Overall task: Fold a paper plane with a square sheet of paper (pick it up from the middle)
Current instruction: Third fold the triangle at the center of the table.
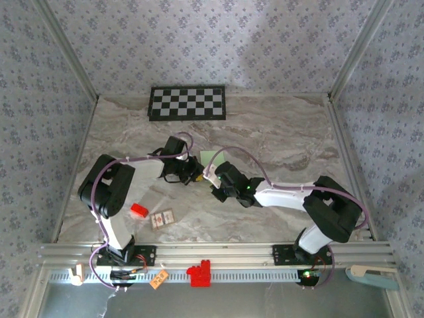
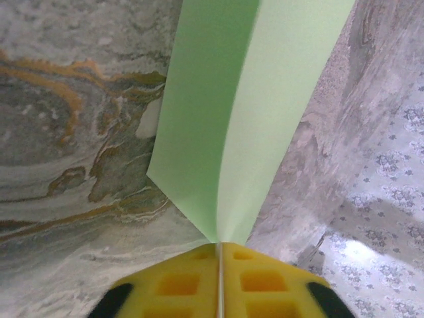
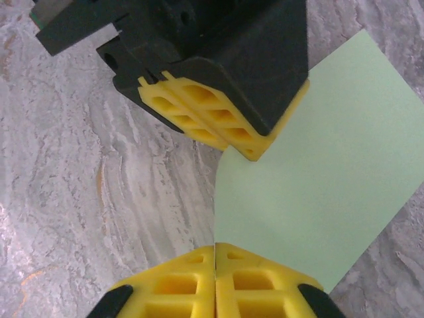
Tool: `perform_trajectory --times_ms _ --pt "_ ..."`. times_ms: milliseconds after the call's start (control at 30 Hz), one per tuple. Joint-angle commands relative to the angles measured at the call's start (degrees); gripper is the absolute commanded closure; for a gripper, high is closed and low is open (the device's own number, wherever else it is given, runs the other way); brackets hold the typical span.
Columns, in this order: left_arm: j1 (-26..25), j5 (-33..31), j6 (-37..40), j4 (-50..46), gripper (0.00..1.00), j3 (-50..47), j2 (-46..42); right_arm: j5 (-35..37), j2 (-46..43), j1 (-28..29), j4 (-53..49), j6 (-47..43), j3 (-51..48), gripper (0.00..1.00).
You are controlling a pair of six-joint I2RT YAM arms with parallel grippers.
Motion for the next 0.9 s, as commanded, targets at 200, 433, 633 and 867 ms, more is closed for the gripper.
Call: perform_trajectory --times_ms 200,433,633,867 --pt "5.31 -5.27 6.33 -11.48 0.62 1.9 -8.26 -14.36 1.26 -3.5 -3.84 3.79 3.42 0.99" --pt "5.42 -3.67 8.26 -9.8 0.57 5.9 -6.73 -22.32 3.15 -4.79 -2.35 8.47 3.99 0.99" --pt "3.43 -2.96 10.59 -11.38 0.61 11.43 0.43 -26.23 5.17 -5.01 -1.52 11.32 5.03 0.99" --pt "1.9 -4.86 15.1 -16.92 0.7 17.83 7.76 -28.38 5.95 -5.4 -0.97 13.37 5.32 0.99"
